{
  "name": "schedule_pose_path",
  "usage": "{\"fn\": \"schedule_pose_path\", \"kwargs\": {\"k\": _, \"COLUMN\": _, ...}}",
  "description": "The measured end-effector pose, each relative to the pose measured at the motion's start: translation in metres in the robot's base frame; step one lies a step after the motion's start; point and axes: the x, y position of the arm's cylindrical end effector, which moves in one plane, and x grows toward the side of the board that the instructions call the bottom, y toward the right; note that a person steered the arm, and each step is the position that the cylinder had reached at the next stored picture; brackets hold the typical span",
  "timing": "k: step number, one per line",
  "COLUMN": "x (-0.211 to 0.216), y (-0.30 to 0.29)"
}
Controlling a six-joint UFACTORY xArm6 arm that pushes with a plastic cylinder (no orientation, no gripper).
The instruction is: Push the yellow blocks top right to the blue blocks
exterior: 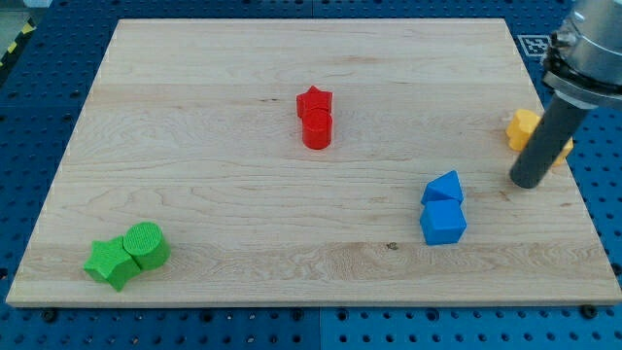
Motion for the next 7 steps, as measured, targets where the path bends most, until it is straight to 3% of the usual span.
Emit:
{"fn": "schedule_pose_path", "kwargs": {"k": 2, "x": 0.003, "y": 0.097}}
{"fn": "schedule_pose_path", "kwargs": {"k": 7, "x": -0.053, "y": 0.076}}
